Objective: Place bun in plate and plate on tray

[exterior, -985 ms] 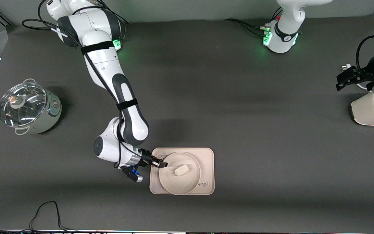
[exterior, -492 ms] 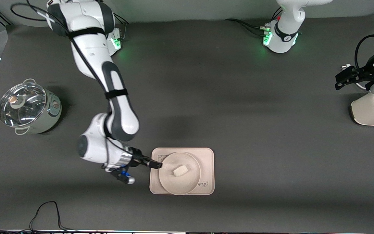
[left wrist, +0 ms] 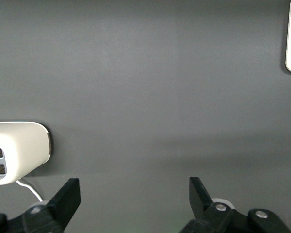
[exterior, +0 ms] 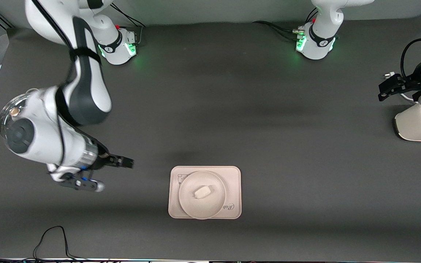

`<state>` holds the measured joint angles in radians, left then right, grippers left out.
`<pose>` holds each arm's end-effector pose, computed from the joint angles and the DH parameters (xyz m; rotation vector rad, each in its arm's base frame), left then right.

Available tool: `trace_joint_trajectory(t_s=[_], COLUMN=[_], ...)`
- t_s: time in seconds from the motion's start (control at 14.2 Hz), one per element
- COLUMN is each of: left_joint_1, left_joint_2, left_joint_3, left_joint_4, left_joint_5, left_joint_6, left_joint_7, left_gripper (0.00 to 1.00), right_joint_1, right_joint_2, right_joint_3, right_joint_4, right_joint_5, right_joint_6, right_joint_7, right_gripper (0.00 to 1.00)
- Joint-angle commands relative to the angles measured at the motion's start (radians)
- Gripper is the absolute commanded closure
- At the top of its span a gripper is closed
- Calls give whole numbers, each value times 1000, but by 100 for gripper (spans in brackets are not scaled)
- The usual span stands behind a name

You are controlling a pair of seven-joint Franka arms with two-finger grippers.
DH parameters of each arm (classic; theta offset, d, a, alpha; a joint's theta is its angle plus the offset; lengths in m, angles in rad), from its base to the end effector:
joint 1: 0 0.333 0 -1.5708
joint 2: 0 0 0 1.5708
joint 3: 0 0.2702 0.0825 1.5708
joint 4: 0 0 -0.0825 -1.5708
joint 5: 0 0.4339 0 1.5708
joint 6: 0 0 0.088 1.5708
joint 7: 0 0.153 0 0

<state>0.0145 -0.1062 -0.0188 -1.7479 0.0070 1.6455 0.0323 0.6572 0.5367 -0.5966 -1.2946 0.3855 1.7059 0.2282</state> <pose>0.5806 -0.0018 0.5093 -3.1320 0.0580 -0.0057 0.7030 0.1599 0.3774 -3.0484 0.2531 0.0785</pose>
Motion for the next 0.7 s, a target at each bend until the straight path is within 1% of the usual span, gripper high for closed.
trace_joint_trajectory(t_s=[0.0, 0.21, 0.28, 0.35, 0.42, 0.49, 0.63], left_joint_1=[-5, -14, -14, -10, -8, -11, -11], left_joint_2=[-21, -12, -12, -13, -15, -13, -21], left_joint_3=[-1, -4, -7, -6, -4, -6, -7], left_joint_4=[-9, -7, -5, 1, 1, 2, 2], left_joint_5=[13, 14, 19, 21, 21, 22, 21], left_joint_6=[5, -1, 8, 10, 16, 13, 0], left_joint_7=[12, 14, 14, 14, 14, 12, 14], left_gripper=[0, 0, 0, 0, 0, 0, 0], right_joint_1=[7, 18, 21, 19, 21, 22, 4], right_joint_2=[-118, -170, -194, -223, -269, -311, -362], right_joint_3=[-55, -143, -153, -146, -143, -144, -140], right_joint_4=[-37, -37, -37, -48, -83, -124, -163], right_joint_5=[-85, -100, -146, -193, -221, -224, -227], right_joint_6=[-96, -205, -231, -242, -244, -247, -247], right_joint_7=[-94, -208, -211, -211, -213, -214, -217], right_gripper=[0, 0, 0, 0, 0, 0, 0])
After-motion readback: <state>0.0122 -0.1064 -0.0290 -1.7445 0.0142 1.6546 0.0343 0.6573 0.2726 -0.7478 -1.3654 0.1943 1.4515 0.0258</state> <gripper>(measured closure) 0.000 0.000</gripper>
